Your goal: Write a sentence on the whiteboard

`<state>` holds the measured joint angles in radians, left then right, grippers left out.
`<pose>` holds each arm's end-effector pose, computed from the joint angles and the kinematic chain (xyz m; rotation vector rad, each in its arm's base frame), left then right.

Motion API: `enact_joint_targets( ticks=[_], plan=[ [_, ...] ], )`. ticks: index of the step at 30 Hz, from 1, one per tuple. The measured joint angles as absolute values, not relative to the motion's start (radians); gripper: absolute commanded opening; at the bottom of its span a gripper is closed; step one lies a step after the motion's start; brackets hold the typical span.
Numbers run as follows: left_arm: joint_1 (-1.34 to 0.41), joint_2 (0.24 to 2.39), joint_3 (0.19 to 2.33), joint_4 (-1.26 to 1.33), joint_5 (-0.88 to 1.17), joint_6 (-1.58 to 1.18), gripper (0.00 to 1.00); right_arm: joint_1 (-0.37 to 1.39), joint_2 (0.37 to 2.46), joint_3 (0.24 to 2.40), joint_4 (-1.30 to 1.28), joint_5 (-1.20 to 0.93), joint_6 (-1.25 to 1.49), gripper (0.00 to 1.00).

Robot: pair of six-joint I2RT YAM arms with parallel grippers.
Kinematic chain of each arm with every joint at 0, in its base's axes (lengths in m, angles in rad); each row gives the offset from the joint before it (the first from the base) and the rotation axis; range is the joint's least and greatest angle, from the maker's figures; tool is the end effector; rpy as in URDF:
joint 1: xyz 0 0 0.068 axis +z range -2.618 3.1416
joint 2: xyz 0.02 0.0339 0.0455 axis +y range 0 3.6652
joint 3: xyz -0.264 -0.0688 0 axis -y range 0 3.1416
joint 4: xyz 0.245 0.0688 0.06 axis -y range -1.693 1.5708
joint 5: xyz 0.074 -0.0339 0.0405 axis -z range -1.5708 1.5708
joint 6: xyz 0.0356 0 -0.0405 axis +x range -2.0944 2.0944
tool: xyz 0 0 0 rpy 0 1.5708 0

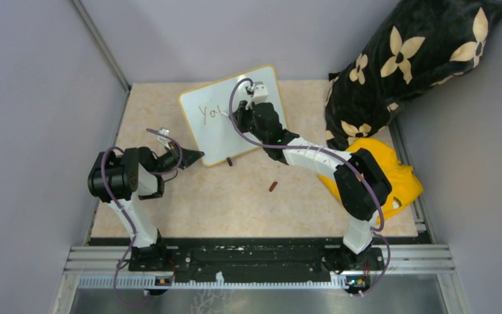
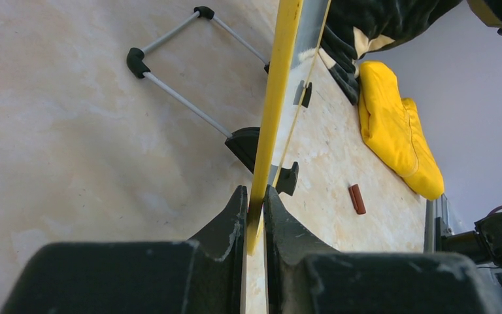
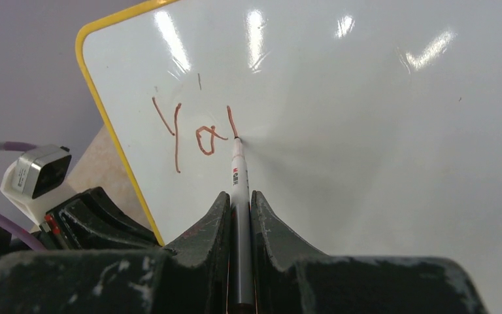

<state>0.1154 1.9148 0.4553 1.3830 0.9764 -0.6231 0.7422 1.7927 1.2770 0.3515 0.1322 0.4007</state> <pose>0.2910 0.0040 0.1180 0.1537 1.7437 -1.1728 0.3191 0.2863 0.2845 -0.2047 1.7774 0.7198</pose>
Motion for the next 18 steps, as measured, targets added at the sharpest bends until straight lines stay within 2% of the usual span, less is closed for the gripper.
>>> enact_joint_targets(
  ticks=[18],
  plan=[
    [0.113, 1.914, 0.456, 1.382, 0.977, -0.612, 0.0, 0.735, 1.754, 1.217, 0.356, 0.166, 0.413, 0.0]
  ],
)
